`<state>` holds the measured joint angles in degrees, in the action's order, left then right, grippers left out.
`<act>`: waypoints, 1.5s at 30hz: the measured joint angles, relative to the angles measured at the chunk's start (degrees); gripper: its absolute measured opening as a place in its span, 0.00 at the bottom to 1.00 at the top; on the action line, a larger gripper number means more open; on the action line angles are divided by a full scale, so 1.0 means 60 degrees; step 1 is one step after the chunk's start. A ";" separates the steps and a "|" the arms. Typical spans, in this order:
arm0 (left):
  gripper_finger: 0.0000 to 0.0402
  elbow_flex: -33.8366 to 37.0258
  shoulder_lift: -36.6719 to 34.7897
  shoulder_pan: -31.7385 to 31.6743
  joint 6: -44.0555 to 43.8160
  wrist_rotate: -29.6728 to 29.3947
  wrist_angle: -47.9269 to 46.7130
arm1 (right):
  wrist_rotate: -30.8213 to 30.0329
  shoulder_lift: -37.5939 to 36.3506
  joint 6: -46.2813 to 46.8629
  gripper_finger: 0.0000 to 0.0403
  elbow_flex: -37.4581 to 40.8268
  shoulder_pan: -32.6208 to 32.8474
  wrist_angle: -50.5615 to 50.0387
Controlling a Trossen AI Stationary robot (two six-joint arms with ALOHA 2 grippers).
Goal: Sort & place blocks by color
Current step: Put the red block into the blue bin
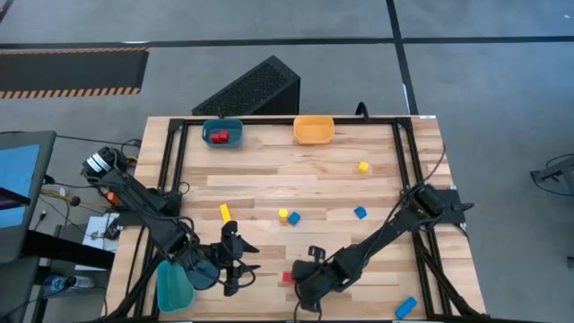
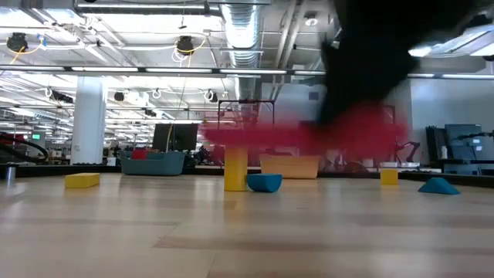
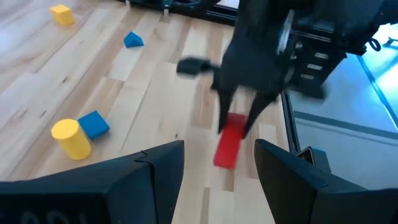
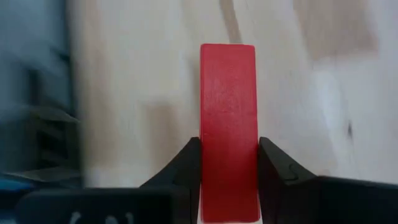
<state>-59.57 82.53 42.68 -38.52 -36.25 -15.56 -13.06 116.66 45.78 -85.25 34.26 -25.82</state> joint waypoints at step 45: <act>0.45 -0.0004 -0.0446 -0.1271 0.6028 0.3289 0.3443 | 0.3276 -0.3624 0.1652 0.25 0.5063 -0.1251 1.0669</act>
<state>-59.59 79.85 35.05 -2.35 -16.52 5.10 6.60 94.91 55.69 -54.87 26.76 38.19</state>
